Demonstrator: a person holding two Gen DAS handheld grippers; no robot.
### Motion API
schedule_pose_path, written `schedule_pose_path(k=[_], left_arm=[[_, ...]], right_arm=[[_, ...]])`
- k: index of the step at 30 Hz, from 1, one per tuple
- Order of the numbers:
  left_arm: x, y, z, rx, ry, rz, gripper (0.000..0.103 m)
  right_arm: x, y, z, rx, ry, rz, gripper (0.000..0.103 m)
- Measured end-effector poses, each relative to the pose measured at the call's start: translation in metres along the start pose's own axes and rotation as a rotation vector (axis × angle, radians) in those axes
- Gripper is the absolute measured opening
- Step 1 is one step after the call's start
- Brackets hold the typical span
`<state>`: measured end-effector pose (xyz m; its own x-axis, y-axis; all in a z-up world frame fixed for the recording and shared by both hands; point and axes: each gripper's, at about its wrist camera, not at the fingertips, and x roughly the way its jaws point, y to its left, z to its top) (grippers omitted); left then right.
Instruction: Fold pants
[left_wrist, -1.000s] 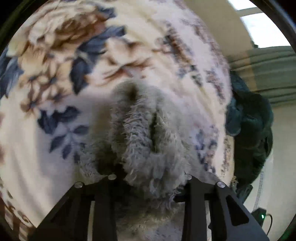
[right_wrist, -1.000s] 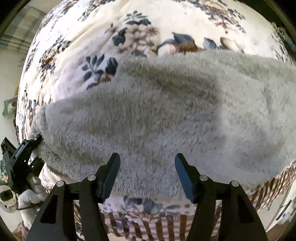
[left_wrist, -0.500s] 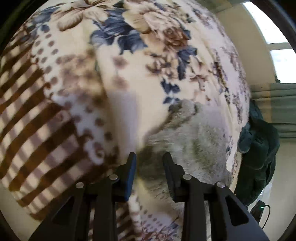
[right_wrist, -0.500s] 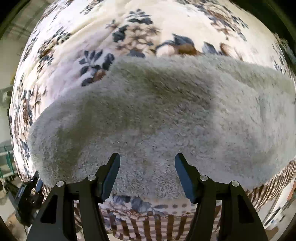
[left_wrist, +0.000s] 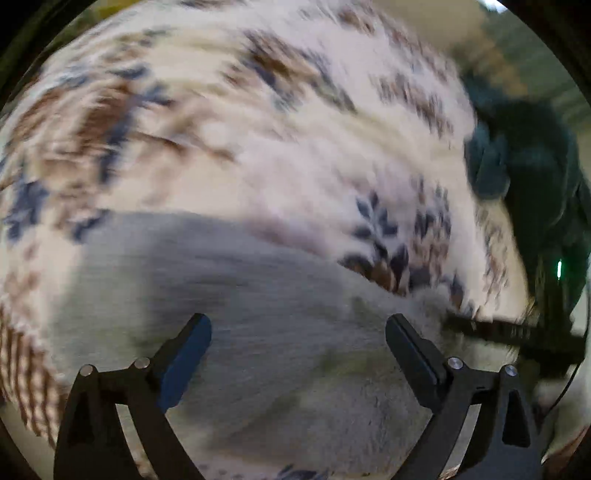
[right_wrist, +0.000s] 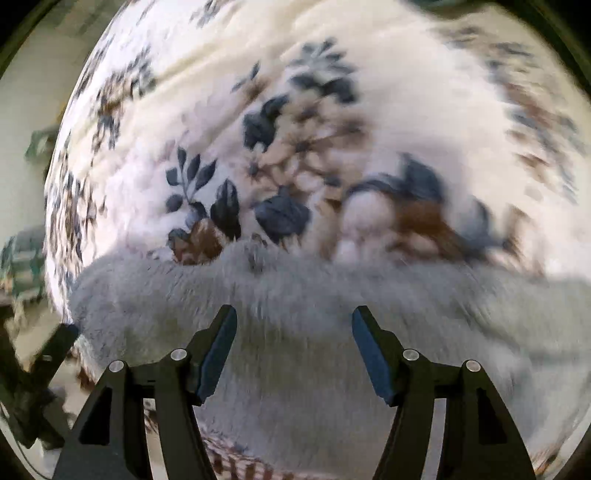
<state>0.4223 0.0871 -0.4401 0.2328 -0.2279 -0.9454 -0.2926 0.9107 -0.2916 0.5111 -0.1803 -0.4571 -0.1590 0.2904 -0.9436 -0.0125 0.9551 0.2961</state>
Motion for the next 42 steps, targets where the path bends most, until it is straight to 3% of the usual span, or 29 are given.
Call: schedule_pose_path(k=[2,4,6,11,14,18,20,23,26,27,28,29,33,36,38,39,40,42], left_arm=[[0.023,-0.014,-0.007,0.027,0.039,0.056,0.096],[0.04,-0.017,-0.012,0.048,0.059,0.122,0.096],[0.045,-0.01,-0.025,0.044,0.061,0.139,0.096],[0.058,-0.001,-0.033,0.028,0.046,0.136,0.103],[0.068,-0.003,-0.031,0.028,0.034,0.163,0.103],[0.075,-0.008,-0.035,0.016,-0.038,0.212,0.103],[0.075,-0.011,-0.038,0.008,-0.056,0.234,0.103],[0.07,-0.018,-0.041,0.036,-0.047,0.246,0.103],[0.055,-0.026,-0.04,0.029,-0.027,0.221,0.103],[0.048,-0.026,-0.042,0.024,-0.029,0.212,0.103],[0.04,-0.025,-0.045,0.022,-0.031,0.213,0.103],[0.035,-0.025,-0.047,0.025,-0.027,0.212,0.103],[0.034,-0.022,-0.051,0.074,-0.003,0.24,0.103],[0.035,-0.026,-0.049,0.08,0.008,0.244,0.103],[0.033,-0.039,-0.041,0.073,0.003,0.231,0.103],[0.027,-0.046,-0.037,0.077,-0.007,0.226,0.103],[0.019,-0.058,-0.034,0.091,-0.026,0.22,0.103],[0.001,-0.079,-0.034,0.123,-0.076,0.21,0.103]], right_arm=[[0.019,0.0,0.015,-0.064,0.017,0.0,0.066],[0.029,0.006,0.013,-0.141,0.031,0.005,0.053],[0.034,0.011,-0.006,-0.237,0.056,0.029,0.053],[0.041,0.004,-0.047,-0.324,0.159,0.148,0.053],[0.029,-0.011,-0.043,-0.287,0.166,0.252,0.053],[0.001,-0.039,-0.005,-0.158,0.044,0.426,0.06],[0.003,-0.044,0.012,-0.136,0.023,0.431,0.063],[0.039,-0.035,0.032,-0.14,0.125,0.393,0.063],[0.088,-0.006,0.029,-0.172,0.307,0.383,0.063],[0.093,0.001,0.026,-0.184,0.31,0.357,0.059],[0.093,0.005,0.026,-0.19,0.296,0.334,0.037],[0.086,0.006,0.03,-0.173,0.252,0.308,0.025],[0.032,-0.021,0.07,-0.083,-0.049,0.251,0.004],[0.039,-0.034,0.086,-0.058,0.023,0.119,0.006],[0.028,-0.039,0.08,-0.057,0.017,0.155,0.013],[0.018,-0.043,0.073,-0.049,-0.012,0.161,0.028],[0.005,-0.048,0.064,-0.03,-0.048,0.167,0.05],[-0.021,-0.075,0.035,0.062,-0.135,0.17,0.066]])
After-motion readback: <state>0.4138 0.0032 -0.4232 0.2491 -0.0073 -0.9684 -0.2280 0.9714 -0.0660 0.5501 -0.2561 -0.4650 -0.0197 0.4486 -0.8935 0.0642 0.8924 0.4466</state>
